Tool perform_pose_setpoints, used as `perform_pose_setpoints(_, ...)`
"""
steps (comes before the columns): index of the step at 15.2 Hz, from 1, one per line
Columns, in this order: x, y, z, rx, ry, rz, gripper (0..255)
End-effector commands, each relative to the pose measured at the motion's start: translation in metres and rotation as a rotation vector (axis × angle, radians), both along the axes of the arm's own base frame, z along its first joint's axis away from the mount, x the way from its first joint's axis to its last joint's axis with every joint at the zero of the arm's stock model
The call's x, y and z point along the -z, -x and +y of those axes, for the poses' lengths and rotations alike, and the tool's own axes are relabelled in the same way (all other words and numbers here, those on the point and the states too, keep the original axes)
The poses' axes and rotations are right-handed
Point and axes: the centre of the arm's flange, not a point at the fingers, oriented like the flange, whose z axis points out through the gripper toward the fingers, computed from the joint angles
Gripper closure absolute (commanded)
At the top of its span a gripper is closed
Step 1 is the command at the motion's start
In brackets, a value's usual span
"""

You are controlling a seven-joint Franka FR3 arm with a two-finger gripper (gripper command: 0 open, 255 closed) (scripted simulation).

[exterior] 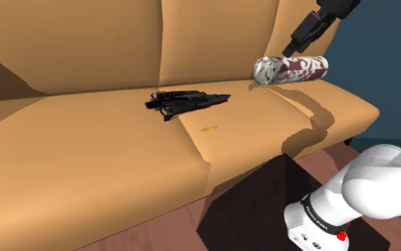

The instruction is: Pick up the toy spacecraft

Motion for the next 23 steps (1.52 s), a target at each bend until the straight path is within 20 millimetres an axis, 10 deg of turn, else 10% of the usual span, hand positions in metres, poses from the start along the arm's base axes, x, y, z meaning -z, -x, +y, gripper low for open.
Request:
perform_pose_setpoints(1,0.0,0.0,0.0,0.0,0.0,0.0,0)
perform_pose_setpoints(12,0.079,-0.133,-0.047,-0.421,-0.002,0.086,0)
perform_pose_setpoints(23,0.169,-0.267,-0.037,-0.842,-0.004,0.172,0)
